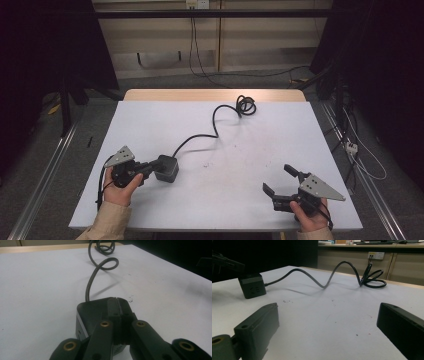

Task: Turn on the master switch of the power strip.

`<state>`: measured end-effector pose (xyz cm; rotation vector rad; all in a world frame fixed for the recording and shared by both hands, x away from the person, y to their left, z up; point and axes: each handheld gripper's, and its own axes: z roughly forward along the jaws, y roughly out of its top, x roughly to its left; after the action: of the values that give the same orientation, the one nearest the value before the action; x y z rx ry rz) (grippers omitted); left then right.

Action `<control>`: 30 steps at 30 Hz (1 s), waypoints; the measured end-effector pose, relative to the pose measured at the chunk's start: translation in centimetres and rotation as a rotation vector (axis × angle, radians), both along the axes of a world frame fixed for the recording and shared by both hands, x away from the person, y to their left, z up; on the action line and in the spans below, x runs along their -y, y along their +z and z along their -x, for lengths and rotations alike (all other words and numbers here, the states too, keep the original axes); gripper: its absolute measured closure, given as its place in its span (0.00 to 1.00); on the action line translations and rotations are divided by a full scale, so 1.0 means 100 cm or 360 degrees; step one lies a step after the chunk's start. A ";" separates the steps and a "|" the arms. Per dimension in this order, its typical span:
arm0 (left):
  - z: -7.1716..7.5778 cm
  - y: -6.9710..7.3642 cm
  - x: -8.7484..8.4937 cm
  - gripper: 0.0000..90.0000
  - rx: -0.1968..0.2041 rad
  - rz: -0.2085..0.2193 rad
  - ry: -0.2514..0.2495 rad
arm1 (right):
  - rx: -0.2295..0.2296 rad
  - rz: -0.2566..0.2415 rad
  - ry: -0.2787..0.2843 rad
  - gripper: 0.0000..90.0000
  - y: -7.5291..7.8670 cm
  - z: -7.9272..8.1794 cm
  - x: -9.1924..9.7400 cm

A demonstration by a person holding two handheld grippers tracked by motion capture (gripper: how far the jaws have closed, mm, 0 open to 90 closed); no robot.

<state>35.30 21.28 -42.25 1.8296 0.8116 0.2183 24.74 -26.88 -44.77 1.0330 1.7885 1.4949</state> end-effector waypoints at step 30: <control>-0.001 -0.004 0.002 1.00 -0.0009 -0.0043 0.0011 | 0.0002 0.0000 0.0001 0.04 0.001 0.000 0.000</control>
<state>35.42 21.06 -42.63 1.8537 0.8225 0.2291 24.73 -26.91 -44.71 1.0312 1.7883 1.4958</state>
